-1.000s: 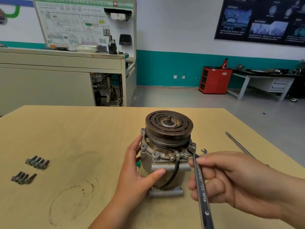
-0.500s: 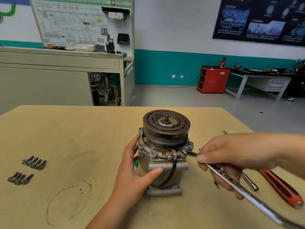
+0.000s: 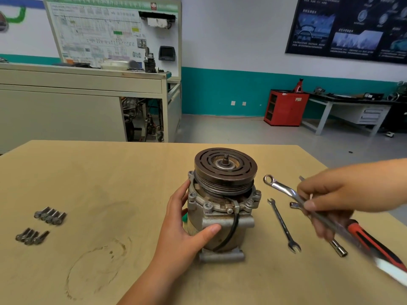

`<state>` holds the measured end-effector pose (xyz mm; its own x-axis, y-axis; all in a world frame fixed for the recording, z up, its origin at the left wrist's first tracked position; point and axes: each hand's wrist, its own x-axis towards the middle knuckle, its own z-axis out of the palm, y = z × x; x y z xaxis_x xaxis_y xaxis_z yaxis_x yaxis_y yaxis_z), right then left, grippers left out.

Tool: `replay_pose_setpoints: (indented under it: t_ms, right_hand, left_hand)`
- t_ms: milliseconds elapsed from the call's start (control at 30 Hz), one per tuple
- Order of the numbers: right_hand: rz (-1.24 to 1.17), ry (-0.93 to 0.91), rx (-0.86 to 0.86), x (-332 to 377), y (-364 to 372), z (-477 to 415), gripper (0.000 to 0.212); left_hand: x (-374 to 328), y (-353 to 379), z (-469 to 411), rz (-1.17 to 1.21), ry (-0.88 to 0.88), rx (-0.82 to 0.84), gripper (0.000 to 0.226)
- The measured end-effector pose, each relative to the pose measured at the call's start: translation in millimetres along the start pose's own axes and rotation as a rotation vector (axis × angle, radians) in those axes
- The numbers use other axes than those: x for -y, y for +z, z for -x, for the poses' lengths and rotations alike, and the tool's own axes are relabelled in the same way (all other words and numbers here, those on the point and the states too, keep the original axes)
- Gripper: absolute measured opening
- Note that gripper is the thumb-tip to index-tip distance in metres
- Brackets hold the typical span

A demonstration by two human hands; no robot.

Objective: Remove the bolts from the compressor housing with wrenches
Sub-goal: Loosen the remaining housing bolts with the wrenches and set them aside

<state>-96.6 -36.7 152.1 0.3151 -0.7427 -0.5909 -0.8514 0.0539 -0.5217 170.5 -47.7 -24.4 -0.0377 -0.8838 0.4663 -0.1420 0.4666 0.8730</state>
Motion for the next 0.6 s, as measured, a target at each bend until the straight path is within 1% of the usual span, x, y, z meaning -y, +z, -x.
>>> replay_pose_setpoints:
  t_ms: [67,133,167,233,400,467,533,600]
  right_hand:
    - [-0.297,-0.051,0.104,7.0,24.8,0.1,0.024]
    - [-0.658,-0.148,0.125,19.1,50.7,-0.3,0.028]
    - [-0.806,-0.192,0.126,25.2,62.1,-0.6,0.025]
    - [-0.951,-0.234,0.098,33.0,77.4,-3.1,0.023]
    - [-0.963,-0.188,-0.032,39.3,85.7,-9.2,0.028]
    - [-0.949,-0.184,-0.074,40.3,83.8,-7.7,0.026]
    - [-0.898,-0.179,-0.07,39.9,82.1,-7.2,0.023]
    - [-0.833,-0.176,-0.011,40.2,80.7,-7.0,0.026]
  left_hand:
    - [0.1,0.2,-0.1,-0.001,0.005,-0.002,0.082]
    - [0.0,0.3,-0.5,-0.004,0.003,-0.003,0.083]
    - [0.0,0.3,-0.5,-0.005,0.004,-0.001,0.084]
    - [0.3,0.6,-0.4,-0.006,0.011,0.003,0.086]
    - [0.0,0.5,-0.5,-0.013,0.006,0.002,0.086]
    - [0.4,0.5,-0.7,-0.016,0.003,0.001,0.086]
    - [1.2,0.4,-1.1,-0.018,0.005,-0.003,0.086]
    - [1.2,0.4,-1.1,-0.019,0.002,-0.002,0.086]
